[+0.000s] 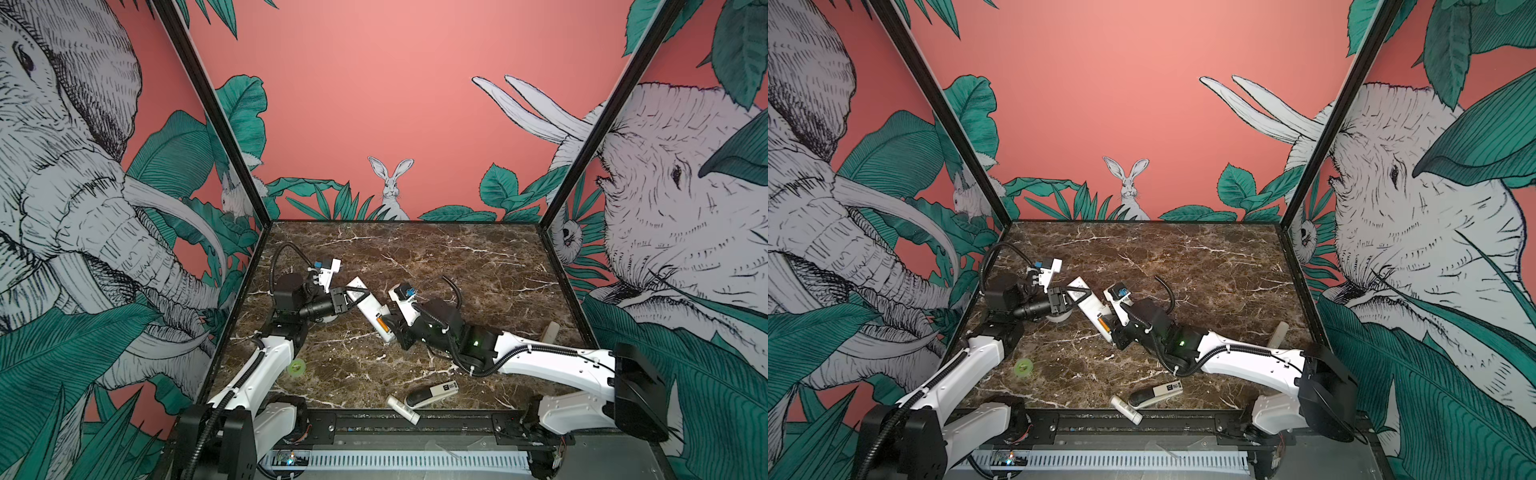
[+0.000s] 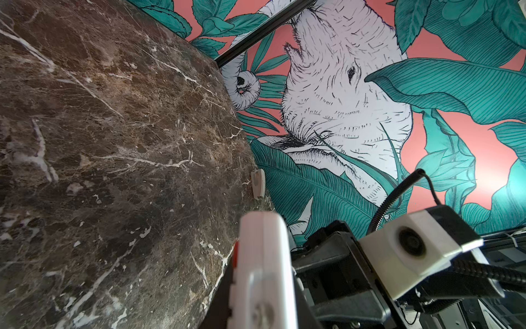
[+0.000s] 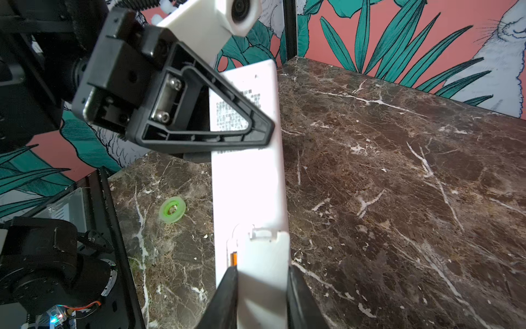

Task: Load the batteries into the remote control
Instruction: 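Lay the cover over the battery compartment with the right gripper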

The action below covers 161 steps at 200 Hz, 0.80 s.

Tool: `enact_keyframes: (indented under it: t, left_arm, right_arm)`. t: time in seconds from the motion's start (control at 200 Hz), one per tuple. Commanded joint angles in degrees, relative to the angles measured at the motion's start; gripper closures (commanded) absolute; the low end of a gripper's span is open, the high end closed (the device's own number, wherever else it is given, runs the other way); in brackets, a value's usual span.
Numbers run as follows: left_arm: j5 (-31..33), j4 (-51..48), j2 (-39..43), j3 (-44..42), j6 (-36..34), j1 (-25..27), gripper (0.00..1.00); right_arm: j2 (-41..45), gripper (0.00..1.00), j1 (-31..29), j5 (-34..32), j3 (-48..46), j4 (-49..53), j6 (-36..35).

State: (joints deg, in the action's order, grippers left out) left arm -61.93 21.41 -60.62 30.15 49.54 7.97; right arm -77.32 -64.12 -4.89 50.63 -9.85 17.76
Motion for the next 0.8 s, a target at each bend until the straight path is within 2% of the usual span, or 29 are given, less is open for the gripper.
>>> enact_keyframes:
  t: [0.0, 0.8]
  left_arm:
    - [-1.1, 3.0, 0.5, 0.5, 1.2, -0.5, 1.0]
    - [-2.0, 0.9, 0.5, 3.4, 3.1, -1.0, 1.0]
  right_arm:
    - [0.3, 0.74, -0.9, -2.4, -0.1, -2.7, -1.2]
    - [-3.5, 0.73, -5.1, -10.6, -0.2, -1.1, -10.3]
